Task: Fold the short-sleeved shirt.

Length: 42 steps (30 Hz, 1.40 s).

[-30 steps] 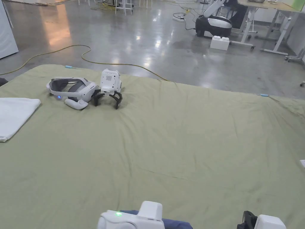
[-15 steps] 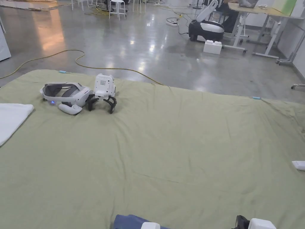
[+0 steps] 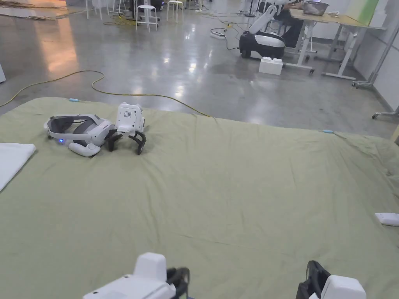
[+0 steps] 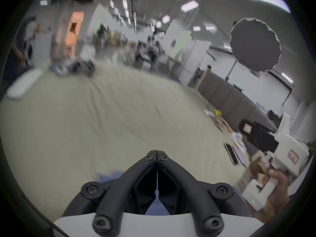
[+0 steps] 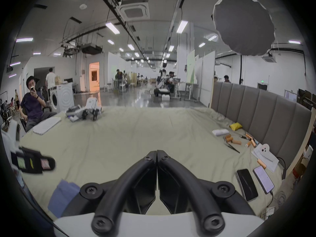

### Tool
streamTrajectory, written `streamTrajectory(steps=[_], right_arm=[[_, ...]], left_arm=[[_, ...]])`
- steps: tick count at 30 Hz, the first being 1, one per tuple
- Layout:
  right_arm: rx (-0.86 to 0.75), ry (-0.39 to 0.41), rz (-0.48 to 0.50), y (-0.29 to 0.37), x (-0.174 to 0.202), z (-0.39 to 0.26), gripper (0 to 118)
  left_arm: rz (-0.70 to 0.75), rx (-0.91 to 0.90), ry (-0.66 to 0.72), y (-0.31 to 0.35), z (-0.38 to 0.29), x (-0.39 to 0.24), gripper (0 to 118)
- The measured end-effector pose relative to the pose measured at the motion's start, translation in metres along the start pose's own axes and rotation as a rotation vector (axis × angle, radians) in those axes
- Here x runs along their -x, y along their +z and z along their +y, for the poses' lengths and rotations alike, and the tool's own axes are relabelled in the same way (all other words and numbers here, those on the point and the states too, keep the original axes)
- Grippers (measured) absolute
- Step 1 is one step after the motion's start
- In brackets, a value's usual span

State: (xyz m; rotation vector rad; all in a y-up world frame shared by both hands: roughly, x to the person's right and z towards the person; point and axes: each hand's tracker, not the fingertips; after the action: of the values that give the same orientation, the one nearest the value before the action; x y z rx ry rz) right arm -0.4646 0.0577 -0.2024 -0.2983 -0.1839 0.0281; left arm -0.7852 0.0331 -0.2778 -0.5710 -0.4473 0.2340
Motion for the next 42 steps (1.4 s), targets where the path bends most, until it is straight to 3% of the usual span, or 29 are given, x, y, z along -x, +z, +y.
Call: streamTrajectory(steps=[7,10,17,23,31,37,40,42], right_arm=[[-0.154,0.003,-0.022,0.001,0.022,0.032,0],[-0.202,0.0,-0.039,0.002,0.028,0.044,0],[-0.284,0.02,-0.068,0.012,0.034,0.053,0],[-0.128,0.024,0.01,0.017,0.045,0.022,0],[0.235,0.06,0.228,0.005,0.118,-0.079,0],[0.399,0.11,0.193,-0.016,0.134,-0.148,0],[0.366,0.118,0.181,-0.015,0.128,-0.155,0],[0.38,0.117,0.192,-0.019,0.126,-0.151,0]], left_arm=[[0.338,-0.347,-0.216,0.052,0.049,0.009,0],[0.394,-0.442,-0.306,0.063,0.054,0.012,0],[0.428,-0.487,-0.32,0.07,0.05,0.023,0],[0.411,-0.406,-0.26,0.062,0.032,0.043,0],[0.401,-0.272,-0.177,0.053,0.007,0.067,0],[0.351,-0.1,-0.099,0.051,-0.009,0.086,0],[0.305,0.021,-0.014,0.044,-0.02,0.103,1],[0.249,0.099,0.054,0.035,-0.026,0.115,8]])
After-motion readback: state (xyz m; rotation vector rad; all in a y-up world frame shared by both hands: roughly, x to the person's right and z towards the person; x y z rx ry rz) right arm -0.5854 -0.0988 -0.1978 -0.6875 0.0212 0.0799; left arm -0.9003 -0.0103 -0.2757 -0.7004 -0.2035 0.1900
